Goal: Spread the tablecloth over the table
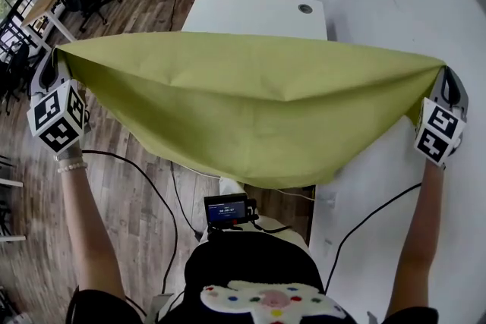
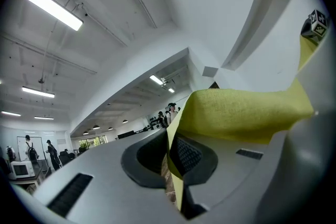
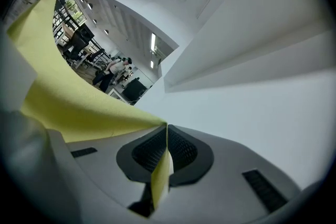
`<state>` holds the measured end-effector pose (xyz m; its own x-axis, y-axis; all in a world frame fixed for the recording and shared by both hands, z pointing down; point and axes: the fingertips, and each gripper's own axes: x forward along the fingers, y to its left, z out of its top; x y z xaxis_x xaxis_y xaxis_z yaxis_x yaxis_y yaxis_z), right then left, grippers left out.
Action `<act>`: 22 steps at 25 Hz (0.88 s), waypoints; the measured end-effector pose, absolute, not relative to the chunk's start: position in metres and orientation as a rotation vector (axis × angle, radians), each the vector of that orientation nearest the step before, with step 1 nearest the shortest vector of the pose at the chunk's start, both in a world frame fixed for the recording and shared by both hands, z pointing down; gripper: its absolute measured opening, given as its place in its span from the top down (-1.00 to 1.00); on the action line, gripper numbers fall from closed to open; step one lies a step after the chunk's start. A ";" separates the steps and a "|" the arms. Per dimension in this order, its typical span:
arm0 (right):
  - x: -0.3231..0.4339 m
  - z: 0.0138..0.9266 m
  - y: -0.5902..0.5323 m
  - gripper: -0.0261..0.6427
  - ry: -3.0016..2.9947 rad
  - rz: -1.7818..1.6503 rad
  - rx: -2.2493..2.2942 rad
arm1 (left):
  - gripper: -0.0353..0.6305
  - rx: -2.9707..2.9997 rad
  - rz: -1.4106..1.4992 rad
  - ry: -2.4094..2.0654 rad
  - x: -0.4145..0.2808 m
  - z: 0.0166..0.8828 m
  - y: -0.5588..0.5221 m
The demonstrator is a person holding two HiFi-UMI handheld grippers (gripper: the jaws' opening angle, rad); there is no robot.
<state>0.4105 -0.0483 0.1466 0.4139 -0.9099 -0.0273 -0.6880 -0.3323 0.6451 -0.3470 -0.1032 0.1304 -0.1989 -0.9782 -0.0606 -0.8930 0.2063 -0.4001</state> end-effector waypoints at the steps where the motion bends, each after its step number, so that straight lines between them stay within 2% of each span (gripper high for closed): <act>1: 0.413 0.151 -0.056 0.82 -1.345 -0.514 2.117 | 0.85 -1.765 -0.412 2.192 -0.348 0.134 -0.113; 13: 0.436 0.227 -0.161 0.82 -1.276 -0.355 1.979 | 0.85 -1.851 -0.670 2.166 -0.348 0.199 -0.247; 22: 0.452 0.305 -0.229 0.82 -1.240 -0.178 1.871 | 0.85 -1.988 -0.858 2.150 -0.342 0.284 -0.336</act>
<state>0.4523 -0.2289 0.3054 0.4956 -0.8071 0.3210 -0.6845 -0.1354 0.7164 -0.3422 -0.3357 0.2843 -0.1488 -0.9418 0.3016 -0.8908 -0.0048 -0.4544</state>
